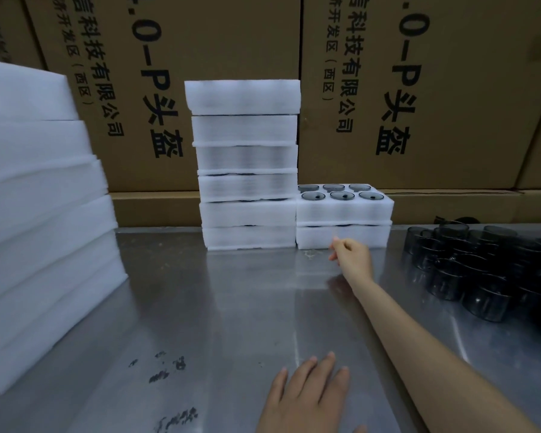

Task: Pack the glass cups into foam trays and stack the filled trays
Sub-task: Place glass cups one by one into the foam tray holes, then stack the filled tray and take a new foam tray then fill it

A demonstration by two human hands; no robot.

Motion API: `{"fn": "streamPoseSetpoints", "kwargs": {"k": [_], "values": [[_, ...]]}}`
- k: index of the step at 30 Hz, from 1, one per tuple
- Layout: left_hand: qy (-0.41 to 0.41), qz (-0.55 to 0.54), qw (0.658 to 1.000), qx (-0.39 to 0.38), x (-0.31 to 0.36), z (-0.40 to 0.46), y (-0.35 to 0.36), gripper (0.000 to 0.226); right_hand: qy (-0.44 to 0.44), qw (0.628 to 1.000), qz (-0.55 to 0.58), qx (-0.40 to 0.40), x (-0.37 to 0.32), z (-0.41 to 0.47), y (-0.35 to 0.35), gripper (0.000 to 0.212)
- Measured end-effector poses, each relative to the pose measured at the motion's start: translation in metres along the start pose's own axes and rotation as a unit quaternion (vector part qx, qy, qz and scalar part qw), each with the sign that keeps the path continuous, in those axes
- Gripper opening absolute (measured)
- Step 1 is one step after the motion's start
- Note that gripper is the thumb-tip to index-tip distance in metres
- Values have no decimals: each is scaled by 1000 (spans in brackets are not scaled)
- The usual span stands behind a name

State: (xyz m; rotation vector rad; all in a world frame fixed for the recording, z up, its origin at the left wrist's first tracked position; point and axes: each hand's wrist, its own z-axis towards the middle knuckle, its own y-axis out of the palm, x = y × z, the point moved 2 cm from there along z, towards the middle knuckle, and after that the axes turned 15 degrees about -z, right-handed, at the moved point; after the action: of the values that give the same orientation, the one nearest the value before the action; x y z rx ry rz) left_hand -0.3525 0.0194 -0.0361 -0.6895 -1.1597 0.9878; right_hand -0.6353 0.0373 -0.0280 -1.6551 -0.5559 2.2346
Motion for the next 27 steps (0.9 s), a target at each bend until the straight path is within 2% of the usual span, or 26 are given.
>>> {"fn": "streamPoseSetpoints", "kwargs": {"k": [2, 8, 11, 16, 19, 22, 24, 27], "values": [[-21, 7, 1000, 1, 0, -2, -2, 51, -7, 1000, -16, -6, -1, -23, -10, 33], [20, -11, 997, 74, 5, -5, -8, 43, -33, 999, -36, -18, -5, -111, -54, 35], [14, -36, 998, 57, 8, -9, -7, 34, -34, 999, -34, -19, -6, -157, -74, 32], [11, -8, 997, 81, 26, -32, -12, 29, -31, 998, -45, -31, -14, -223, -96, 31], [12, -6, 997, 70, 41, -56, -8, 30, -51, 994, -79, -50, -24, -258, -104, 29], [50, -27, 998, 33, 57, -90, -5, 41, -77, 984, -140, -73, -31, -290, -108, 28], [84, -34, 996, 3, 61, -112, -11, 45, -93, 979, -154, -92, -34, -310, -111, 29], [174, 4, 984, -45, 54, -134, -36, 35, -114, 968, -190, -115, -37, -332, -114, 36]]}}
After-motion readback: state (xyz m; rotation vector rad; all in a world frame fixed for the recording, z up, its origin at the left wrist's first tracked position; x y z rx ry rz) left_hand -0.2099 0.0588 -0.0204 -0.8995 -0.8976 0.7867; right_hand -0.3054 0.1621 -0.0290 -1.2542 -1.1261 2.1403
